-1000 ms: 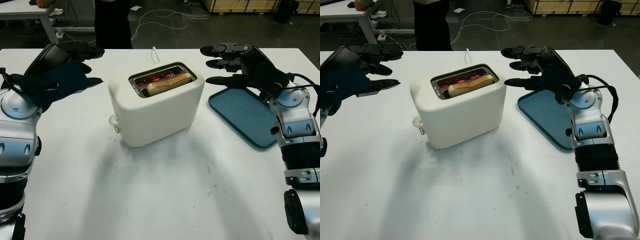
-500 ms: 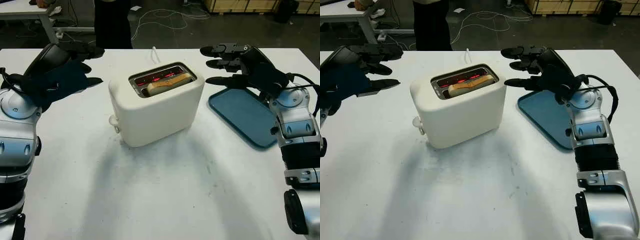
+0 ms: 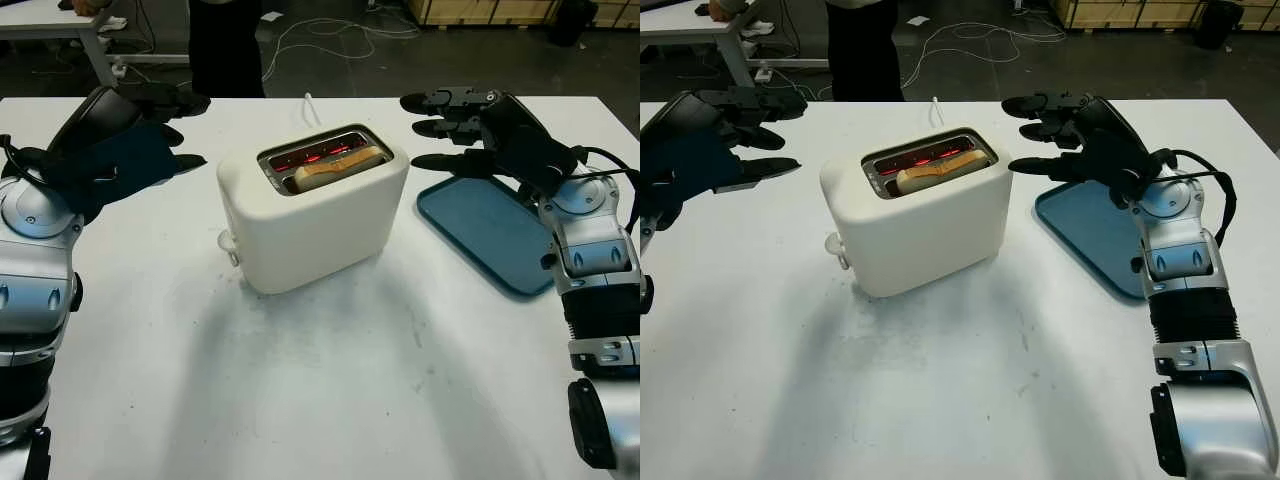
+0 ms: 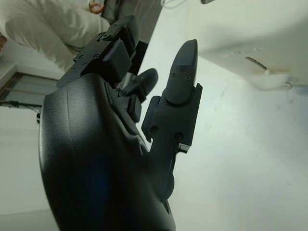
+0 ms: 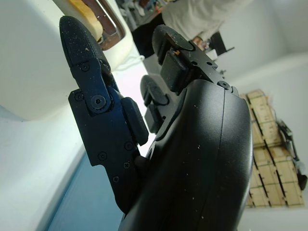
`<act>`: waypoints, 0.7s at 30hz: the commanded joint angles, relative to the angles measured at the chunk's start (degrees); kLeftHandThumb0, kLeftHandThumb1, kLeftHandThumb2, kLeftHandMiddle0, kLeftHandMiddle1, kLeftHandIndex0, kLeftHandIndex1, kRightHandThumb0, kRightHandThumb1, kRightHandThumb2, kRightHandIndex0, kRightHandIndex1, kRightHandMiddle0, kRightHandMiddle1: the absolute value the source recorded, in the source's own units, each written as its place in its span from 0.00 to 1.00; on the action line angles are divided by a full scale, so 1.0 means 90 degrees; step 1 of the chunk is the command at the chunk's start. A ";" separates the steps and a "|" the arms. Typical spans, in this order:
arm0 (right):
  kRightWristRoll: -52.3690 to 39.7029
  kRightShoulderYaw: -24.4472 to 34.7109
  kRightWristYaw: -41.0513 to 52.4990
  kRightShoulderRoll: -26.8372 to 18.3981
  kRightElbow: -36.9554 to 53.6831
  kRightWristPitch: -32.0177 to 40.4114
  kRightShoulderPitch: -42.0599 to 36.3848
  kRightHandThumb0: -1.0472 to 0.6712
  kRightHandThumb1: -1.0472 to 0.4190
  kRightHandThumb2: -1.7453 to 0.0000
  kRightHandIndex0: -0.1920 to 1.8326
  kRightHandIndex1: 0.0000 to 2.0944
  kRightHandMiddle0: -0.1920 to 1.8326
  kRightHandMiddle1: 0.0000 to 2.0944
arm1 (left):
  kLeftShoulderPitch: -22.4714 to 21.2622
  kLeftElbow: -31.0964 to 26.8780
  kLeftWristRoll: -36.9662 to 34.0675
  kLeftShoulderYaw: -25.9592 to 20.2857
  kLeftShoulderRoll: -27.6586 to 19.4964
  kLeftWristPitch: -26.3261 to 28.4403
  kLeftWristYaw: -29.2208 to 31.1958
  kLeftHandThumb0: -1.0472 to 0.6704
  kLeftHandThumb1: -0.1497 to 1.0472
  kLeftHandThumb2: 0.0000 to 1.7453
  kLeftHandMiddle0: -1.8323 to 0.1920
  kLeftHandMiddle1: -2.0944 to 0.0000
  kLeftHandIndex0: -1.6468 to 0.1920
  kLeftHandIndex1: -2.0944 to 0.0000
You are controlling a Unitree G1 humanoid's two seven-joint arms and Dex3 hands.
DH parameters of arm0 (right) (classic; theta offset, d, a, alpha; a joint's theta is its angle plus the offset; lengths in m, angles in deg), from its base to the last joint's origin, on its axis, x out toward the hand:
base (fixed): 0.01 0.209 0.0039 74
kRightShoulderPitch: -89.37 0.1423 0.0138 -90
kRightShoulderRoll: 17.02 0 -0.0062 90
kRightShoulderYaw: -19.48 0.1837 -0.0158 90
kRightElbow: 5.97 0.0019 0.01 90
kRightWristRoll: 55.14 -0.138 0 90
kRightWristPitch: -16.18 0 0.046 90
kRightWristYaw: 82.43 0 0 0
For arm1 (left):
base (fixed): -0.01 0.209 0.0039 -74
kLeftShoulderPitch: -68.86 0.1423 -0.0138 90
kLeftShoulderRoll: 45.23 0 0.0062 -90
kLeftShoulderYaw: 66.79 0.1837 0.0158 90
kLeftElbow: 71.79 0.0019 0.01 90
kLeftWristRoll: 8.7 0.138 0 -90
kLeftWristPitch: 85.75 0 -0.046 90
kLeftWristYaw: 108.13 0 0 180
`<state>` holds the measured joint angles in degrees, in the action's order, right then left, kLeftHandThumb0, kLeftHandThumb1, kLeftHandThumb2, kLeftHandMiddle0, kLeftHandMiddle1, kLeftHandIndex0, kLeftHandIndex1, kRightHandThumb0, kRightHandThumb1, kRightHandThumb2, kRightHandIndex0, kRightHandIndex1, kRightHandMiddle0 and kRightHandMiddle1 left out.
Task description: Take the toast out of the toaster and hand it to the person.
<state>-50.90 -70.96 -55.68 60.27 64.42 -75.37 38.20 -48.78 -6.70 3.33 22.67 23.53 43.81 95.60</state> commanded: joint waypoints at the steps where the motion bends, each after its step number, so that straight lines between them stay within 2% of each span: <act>1: 0.0009 -0.0012 -0.0020 0.0003 0.0124 0.0055 -0.0054 0.16 0.13 1.00 0.39 0.03 0.38 0.00 | 0.0024 -0.0056 0.0082 -0.0002 -0.0042 0.0027 -0.0037 0.43 0.88 0.03 0.75 0.63 0.57 0.99; 6: -0.0006 -0.0002 -0.0018 0.0009 0.0069 -0.0004 -0.0050 0.16 0.13 1.00 0.39 0.03 0.38 0.00 | 0.0043 0.0022 0.0036 -0.0043 -0.0016 -0.0130 -0.0052 0.42 0.88 0.03 0.74 0.63 0.57 0.99; 13: 0.0045 -0.0029 -0.0035 -0.0006 0.0105 0.0028 -0.0056 0.16 0.13 1.00 0.39 0.02 0.38 0.00 | 0.0023 -0.0085 0.0073 -0.0013 -0.0026 0.0060 -0.0037 0.43 0.88 0.03 0.75 0.64 0.57 0.99; 21: 0.0004 -0.0001 -0.0036 0.0020 0.0093 0.0026 -0.0059 0.16 0.13 1.00 0.39 0.02 0.38 0.00 | 0.0046 -0.0010 0.0042 -0.0048 0.0001 -0.0083 -0.0066 0.42 0.88 0.04 0.75 0.64 0.57 0.99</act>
<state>-50.81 -70.97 -55.68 60.27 64.41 -75.38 38.20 -48.58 -6.64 3.34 22.65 23.53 43.58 95.58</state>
